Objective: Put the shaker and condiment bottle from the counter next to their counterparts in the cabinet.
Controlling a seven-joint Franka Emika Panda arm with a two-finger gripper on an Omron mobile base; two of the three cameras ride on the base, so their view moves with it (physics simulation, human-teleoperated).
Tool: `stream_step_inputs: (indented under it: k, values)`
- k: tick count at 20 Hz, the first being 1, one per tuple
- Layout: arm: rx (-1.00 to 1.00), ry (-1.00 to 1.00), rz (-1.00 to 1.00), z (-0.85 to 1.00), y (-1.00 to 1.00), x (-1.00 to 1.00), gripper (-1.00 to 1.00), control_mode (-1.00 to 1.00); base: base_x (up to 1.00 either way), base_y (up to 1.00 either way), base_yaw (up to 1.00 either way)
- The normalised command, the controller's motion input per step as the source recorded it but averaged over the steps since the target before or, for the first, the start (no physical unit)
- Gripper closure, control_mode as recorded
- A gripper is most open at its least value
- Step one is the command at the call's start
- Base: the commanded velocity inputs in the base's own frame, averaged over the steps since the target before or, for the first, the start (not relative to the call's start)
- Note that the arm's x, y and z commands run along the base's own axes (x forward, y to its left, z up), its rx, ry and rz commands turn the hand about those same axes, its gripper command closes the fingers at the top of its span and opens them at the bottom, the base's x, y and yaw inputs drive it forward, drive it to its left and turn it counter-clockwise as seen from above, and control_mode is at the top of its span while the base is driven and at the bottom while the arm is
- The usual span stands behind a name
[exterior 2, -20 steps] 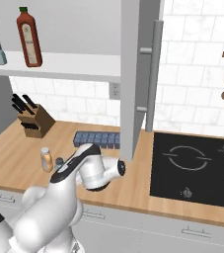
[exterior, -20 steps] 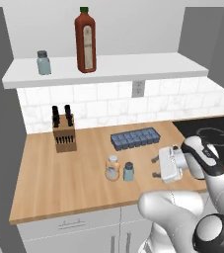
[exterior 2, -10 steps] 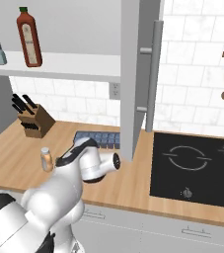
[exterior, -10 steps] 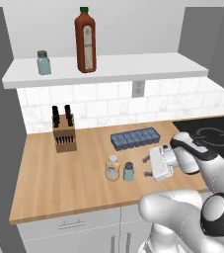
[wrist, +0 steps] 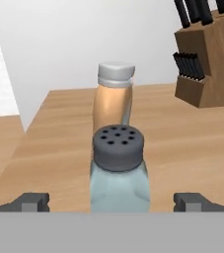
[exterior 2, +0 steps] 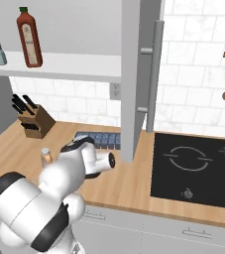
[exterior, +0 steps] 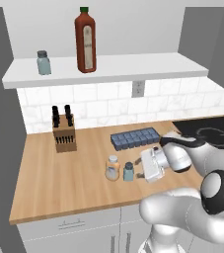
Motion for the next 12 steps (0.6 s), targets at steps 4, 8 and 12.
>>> stream_step_inputs:
  k: [4, 8, 12]
  values:
    - [0.00, -0.02, -0.01, -0.24, 0.30, 0.00, -1.00, -1.00, 0.00, 0.00, 0.00]
    - [0.02, 0.00, -0.02, -0.20, 0.29, 0.00, -1.00, -1.00, 0.00, 0.00, 0.00]
    - [0.03, 0.00, -0.02, -0.24, 0.31, 0.00, -1.00, -1.00, 0.00, 0.00, 0.00]
